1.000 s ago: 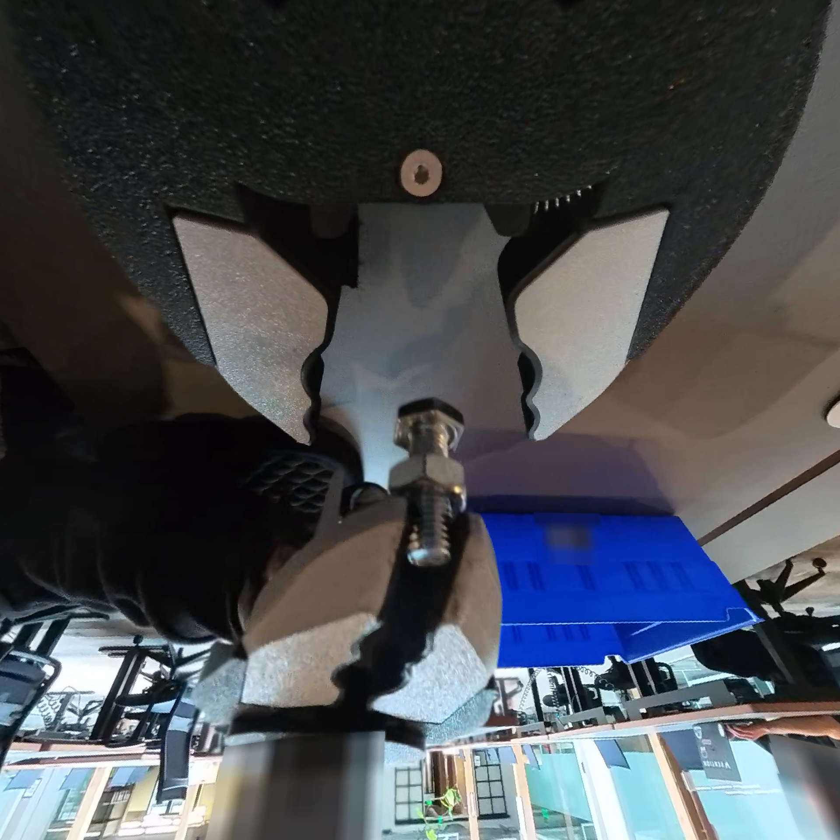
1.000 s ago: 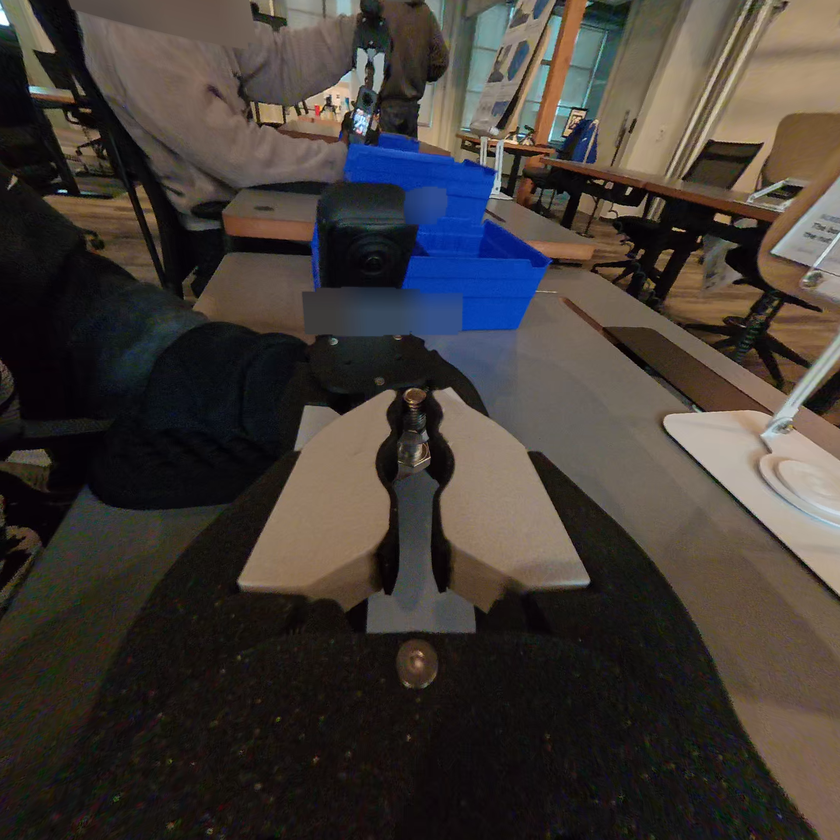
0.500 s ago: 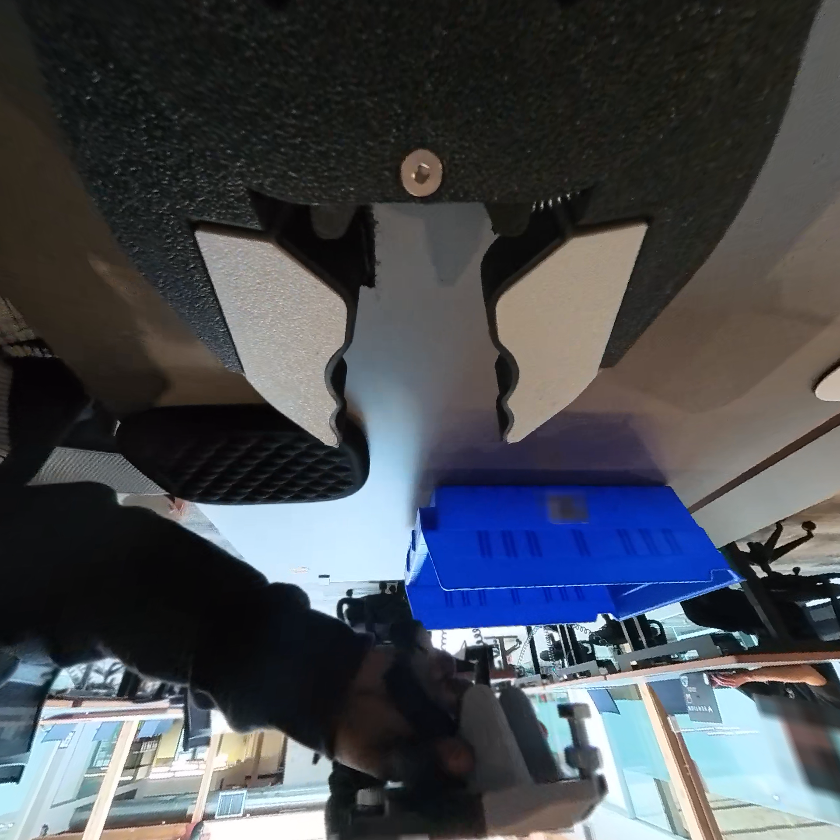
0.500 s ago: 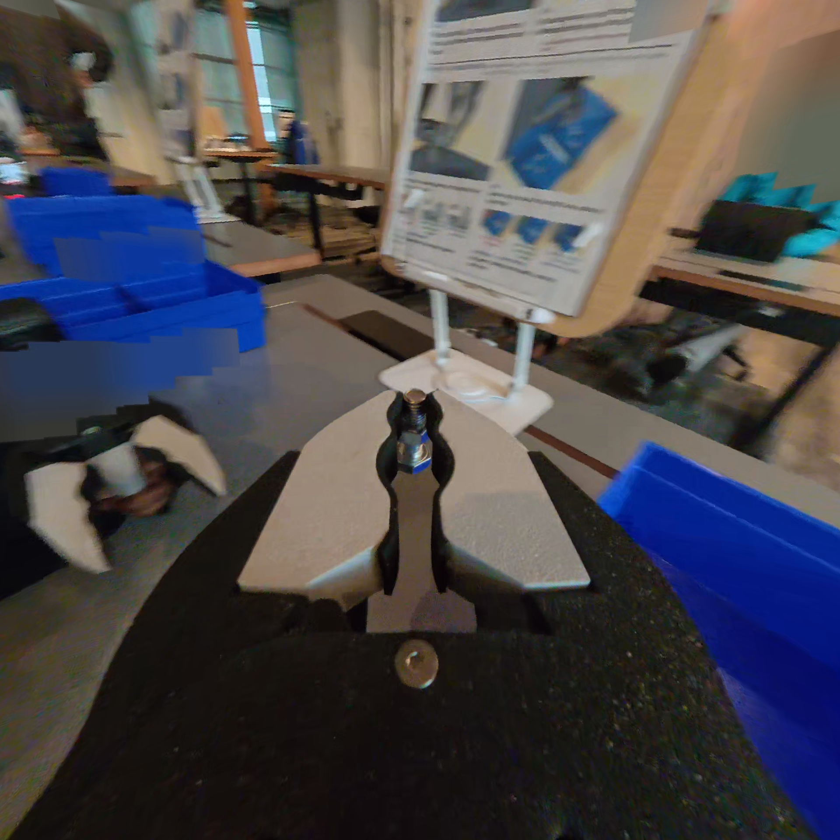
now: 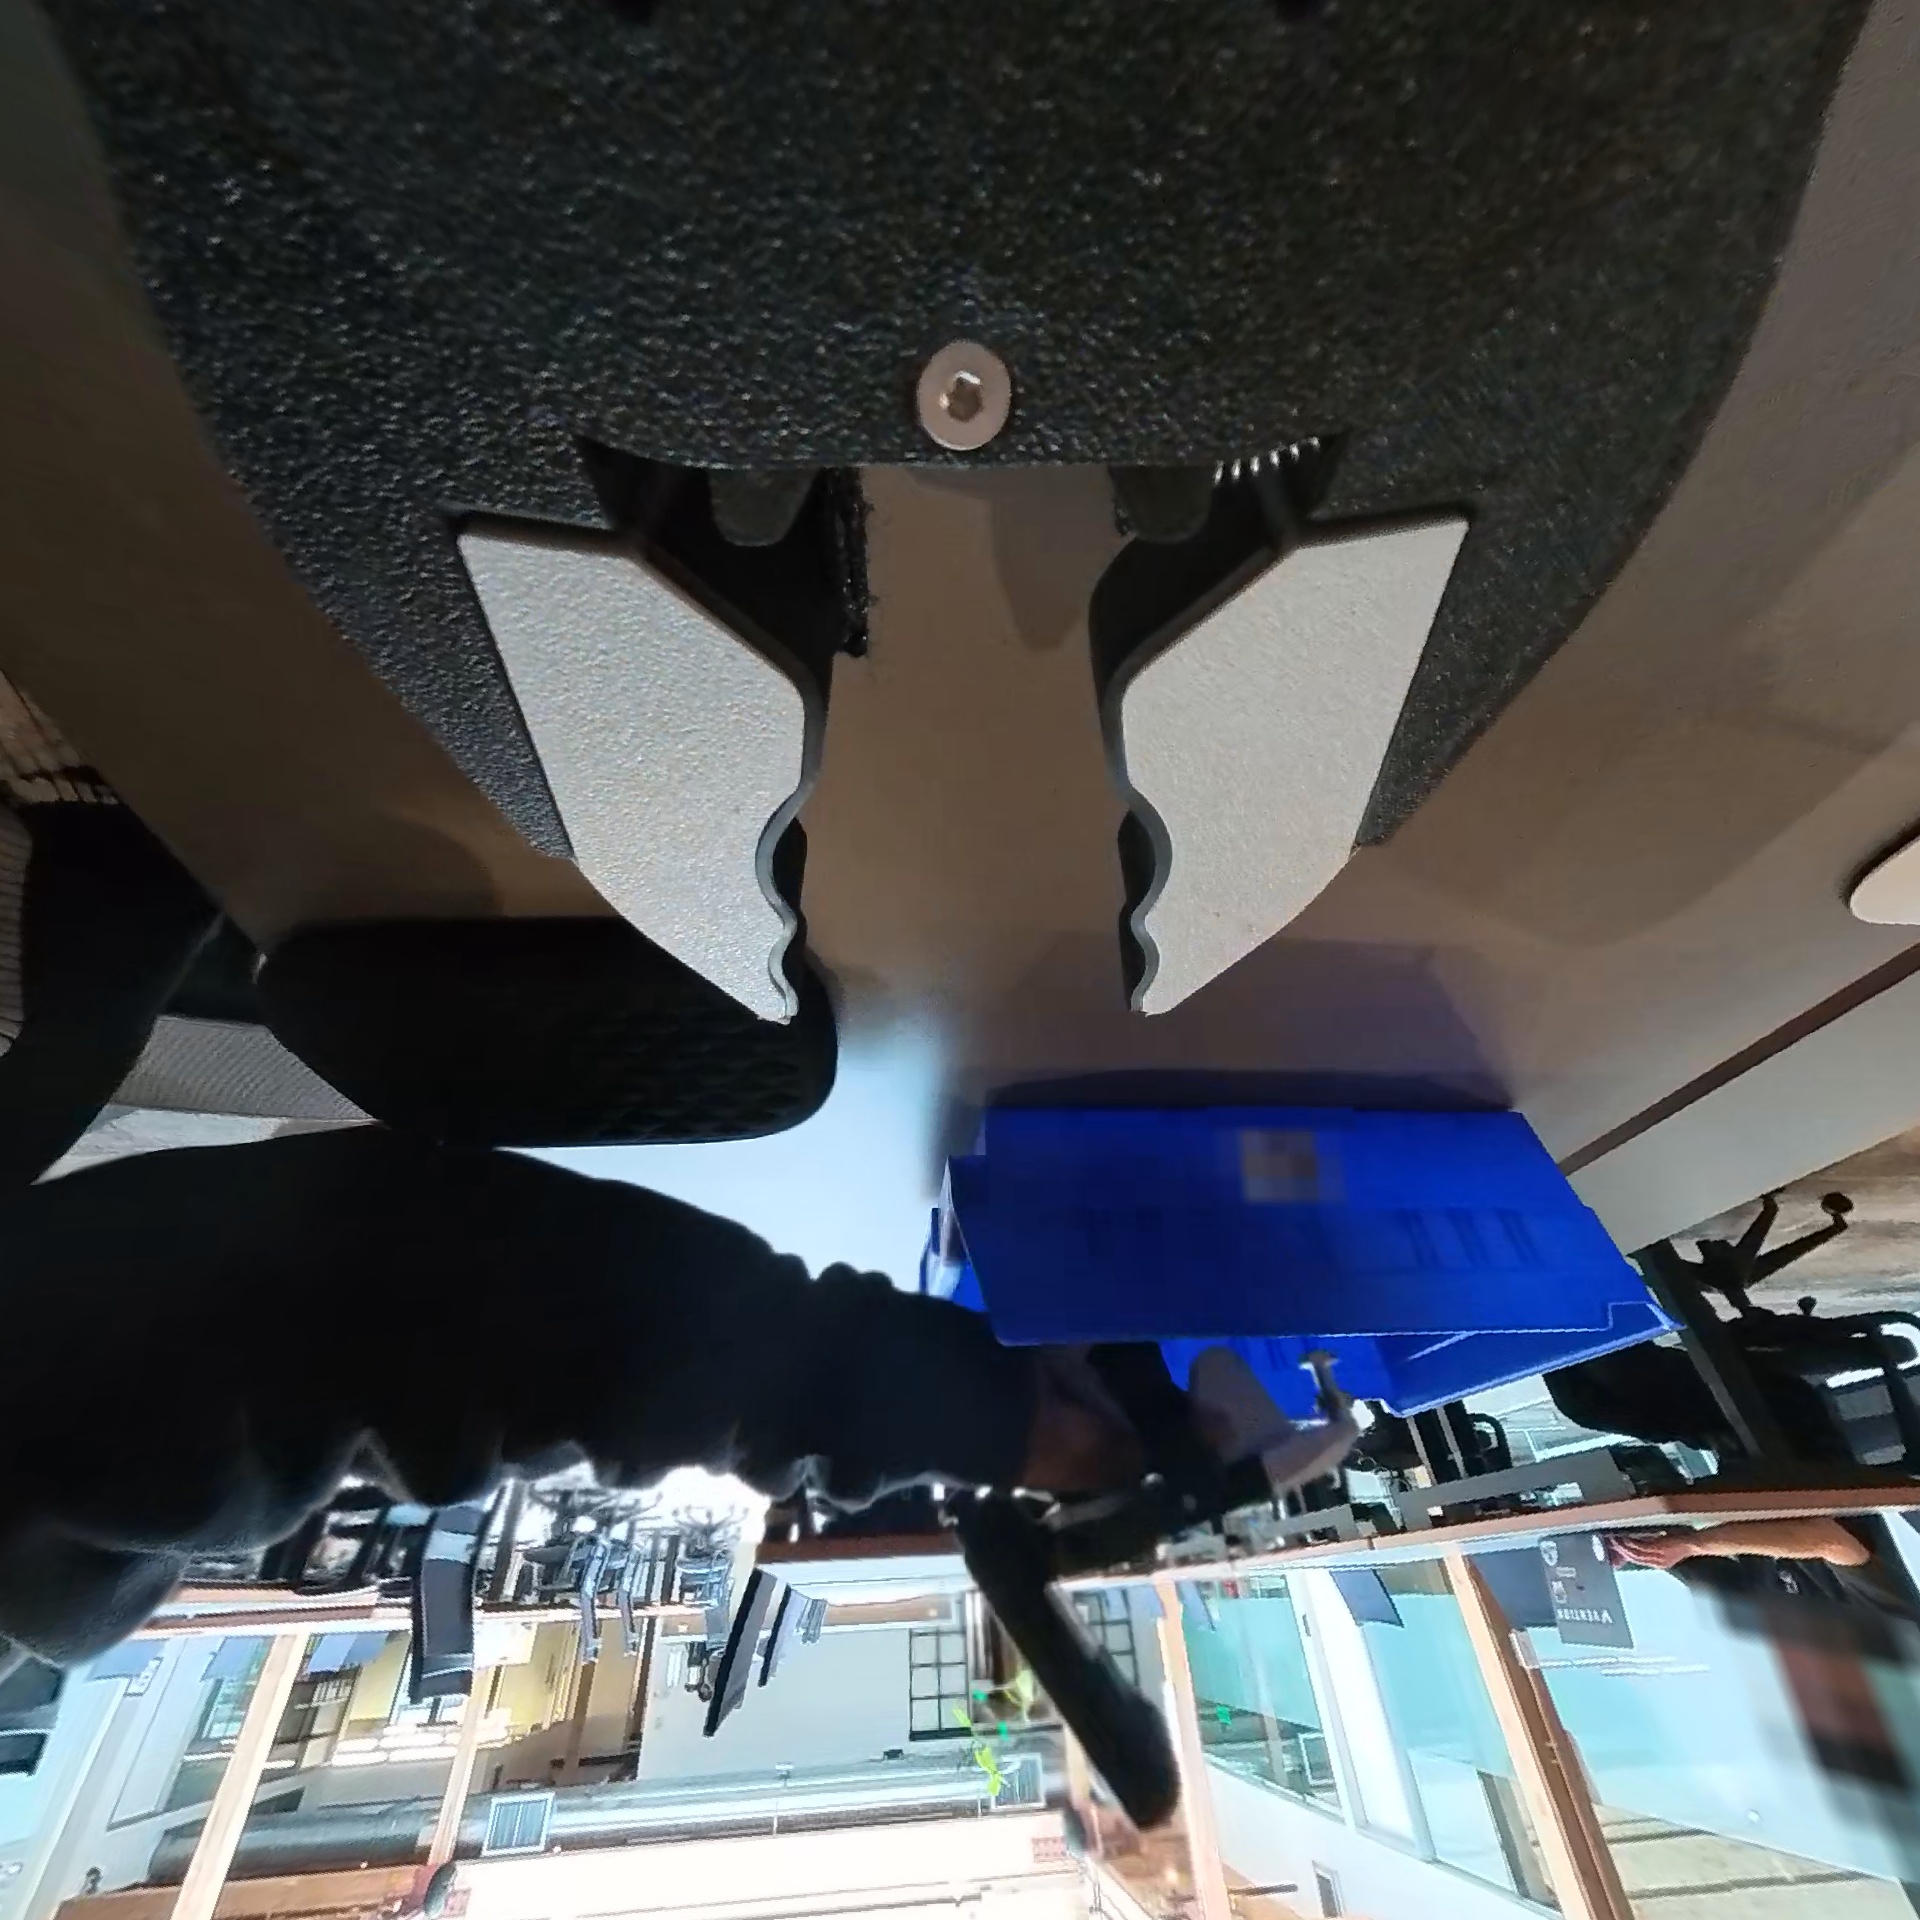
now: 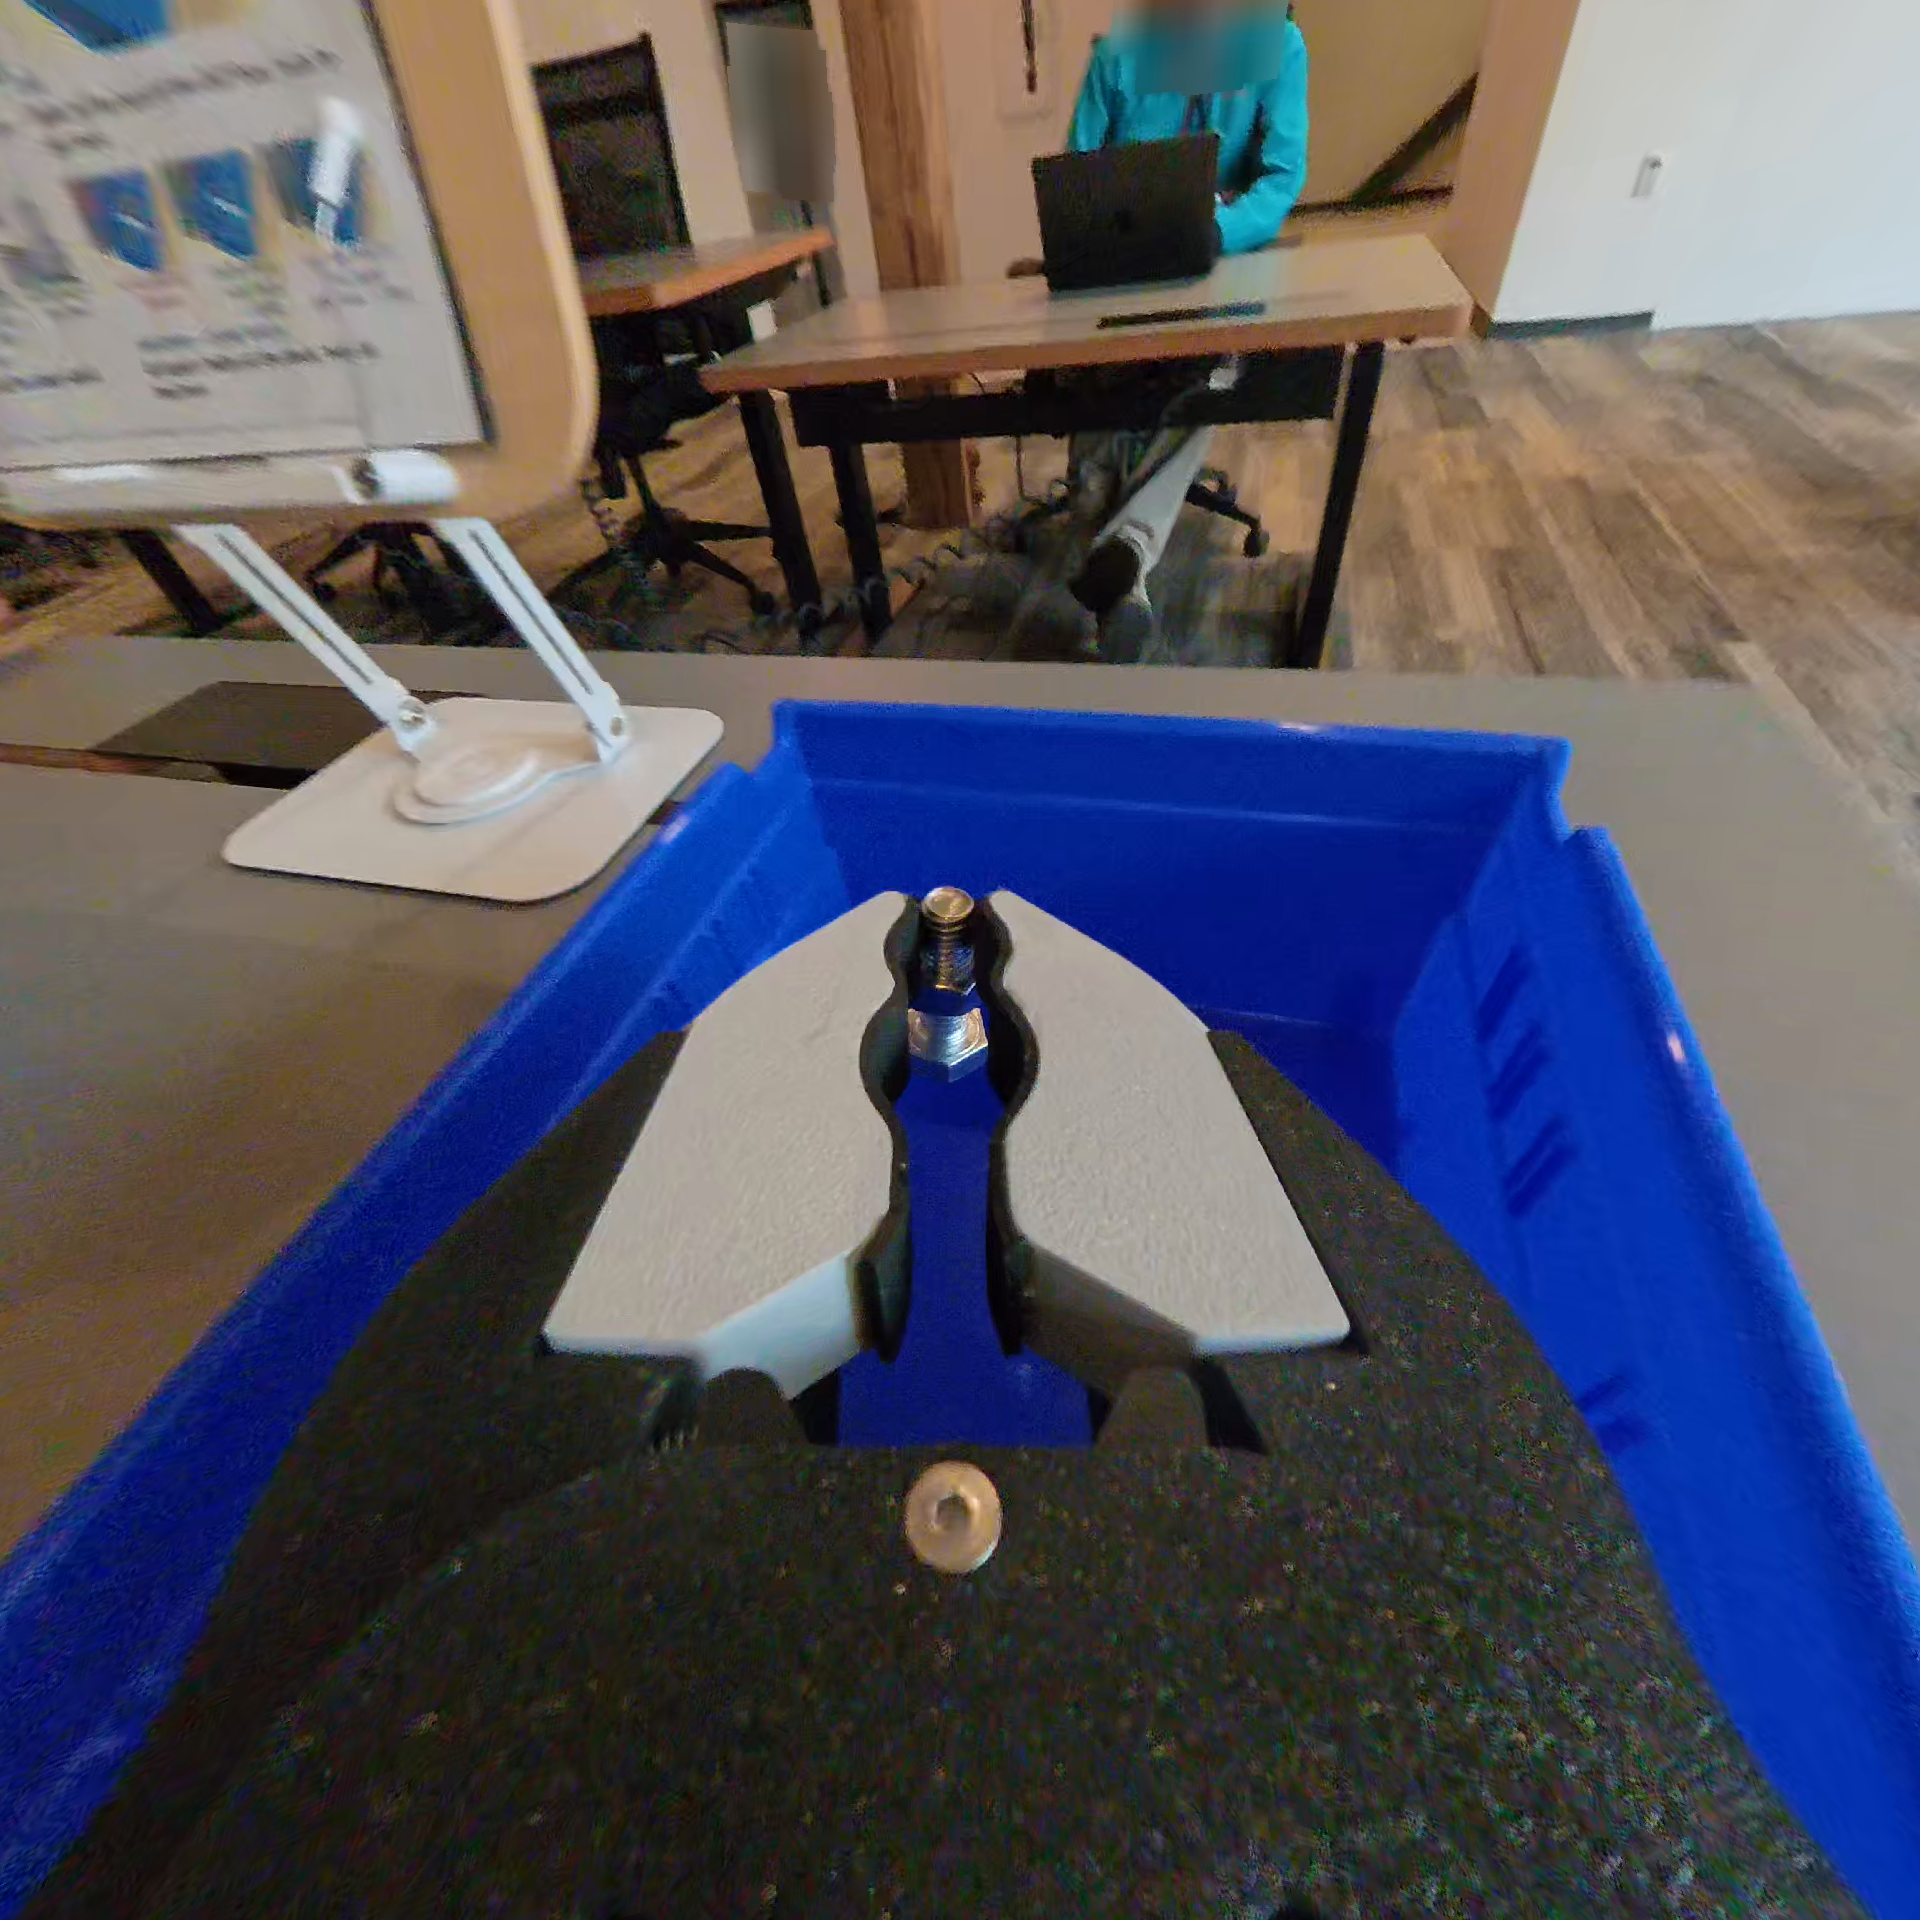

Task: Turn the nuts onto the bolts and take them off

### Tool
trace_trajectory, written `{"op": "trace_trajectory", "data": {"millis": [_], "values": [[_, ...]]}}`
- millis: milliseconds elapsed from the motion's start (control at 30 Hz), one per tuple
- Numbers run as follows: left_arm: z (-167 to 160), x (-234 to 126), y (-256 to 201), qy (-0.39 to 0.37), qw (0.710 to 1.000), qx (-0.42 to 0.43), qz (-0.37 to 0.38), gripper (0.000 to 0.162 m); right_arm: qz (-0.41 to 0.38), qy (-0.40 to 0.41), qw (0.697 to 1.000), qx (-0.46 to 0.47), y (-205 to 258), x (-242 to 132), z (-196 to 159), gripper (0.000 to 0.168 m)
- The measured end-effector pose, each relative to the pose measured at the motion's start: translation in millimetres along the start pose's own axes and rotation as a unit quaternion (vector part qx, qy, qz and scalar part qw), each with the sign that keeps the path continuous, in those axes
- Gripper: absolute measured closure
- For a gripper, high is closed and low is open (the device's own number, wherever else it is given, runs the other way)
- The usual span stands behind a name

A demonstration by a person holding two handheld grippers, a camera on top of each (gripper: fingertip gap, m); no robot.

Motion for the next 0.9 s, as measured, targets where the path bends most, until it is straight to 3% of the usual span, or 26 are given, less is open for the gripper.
{"op": "trace_trajectory", "data": {"millis": [400, 900], "values": [[-1.1, 0.8, 1.5, 0.003, 1.000, -0.004, 0.003, 0.104, -0.024, 0.094, 0.995, 0.025, -24.3, 47.0, -38.2, 0.159], [-0.9, 0.5, -0.2, 0.007, 1.000, 0.004, 0.002, 0.105, -0.032, 0.120, 0.992, -0.013, -22.1, 49.1, -42.0, 0.154]]}}
Point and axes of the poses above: each gripper's, where its closed fingertips meet, x out along the fingers, z out of its top, y = z × x across the jaws, the point moved 9 cm from there along -x, back along the fingers, and after that the axes turned 6 degrees about x, right-handed, at the moved point
